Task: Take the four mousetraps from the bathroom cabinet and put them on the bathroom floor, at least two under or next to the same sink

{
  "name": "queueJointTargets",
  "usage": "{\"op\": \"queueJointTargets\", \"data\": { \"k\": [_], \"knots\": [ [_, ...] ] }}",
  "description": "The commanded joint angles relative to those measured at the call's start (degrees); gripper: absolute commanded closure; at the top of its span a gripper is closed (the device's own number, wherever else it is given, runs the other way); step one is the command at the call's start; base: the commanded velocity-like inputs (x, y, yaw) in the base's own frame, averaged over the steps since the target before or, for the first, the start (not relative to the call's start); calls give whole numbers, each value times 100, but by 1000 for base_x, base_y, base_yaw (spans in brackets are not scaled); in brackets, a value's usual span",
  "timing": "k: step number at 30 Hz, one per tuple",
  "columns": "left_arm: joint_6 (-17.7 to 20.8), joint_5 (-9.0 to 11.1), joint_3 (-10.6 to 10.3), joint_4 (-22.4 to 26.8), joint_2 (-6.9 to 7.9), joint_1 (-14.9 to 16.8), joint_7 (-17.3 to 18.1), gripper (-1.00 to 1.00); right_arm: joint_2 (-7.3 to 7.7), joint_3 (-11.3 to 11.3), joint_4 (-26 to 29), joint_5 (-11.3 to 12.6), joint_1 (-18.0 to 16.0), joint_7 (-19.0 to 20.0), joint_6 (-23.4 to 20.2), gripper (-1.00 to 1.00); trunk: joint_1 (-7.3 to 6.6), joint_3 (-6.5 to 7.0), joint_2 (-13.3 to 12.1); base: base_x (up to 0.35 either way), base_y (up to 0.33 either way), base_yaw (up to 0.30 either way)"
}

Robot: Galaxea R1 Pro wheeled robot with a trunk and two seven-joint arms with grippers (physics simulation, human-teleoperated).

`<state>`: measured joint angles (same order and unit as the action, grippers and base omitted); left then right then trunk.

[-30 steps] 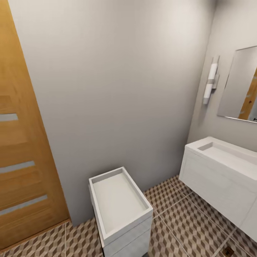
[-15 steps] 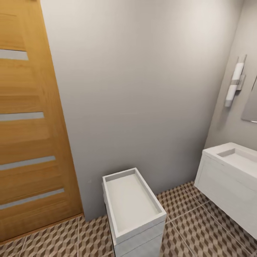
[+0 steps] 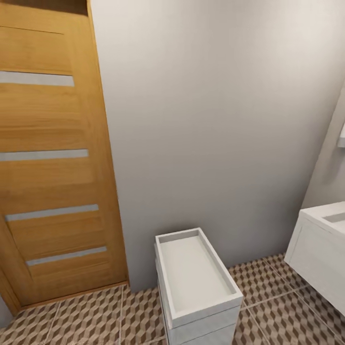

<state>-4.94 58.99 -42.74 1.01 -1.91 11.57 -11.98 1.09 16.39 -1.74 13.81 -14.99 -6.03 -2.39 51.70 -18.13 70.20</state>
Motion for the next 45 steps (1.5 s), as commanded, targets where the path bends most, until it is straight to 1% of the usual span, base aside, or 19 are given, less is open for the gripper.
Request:
{"op": "queueJointTargets", "data": {
  "k": [1, 20, 45],
  "knots": [
    [-12, 44, -49, 4, -2, 3, -24, -100, -1, 49, -2, 45, -4, -10, -16, -100, 0, -4, 4, 0, 0, 275],
    [-15, 49, -42, -3, -82, 3, -24, -100, -3, 49, -2, 42, -4, -12, -16, -100, 0, 47, 4, 0, 0, 281],
    [-16, 51, -42, -4, -90, 3, -24, -100, -5, 49, -2, 51, -4, -12, -16, -100, 0, 53, 4, 0, 0, 287]
  ]
}}
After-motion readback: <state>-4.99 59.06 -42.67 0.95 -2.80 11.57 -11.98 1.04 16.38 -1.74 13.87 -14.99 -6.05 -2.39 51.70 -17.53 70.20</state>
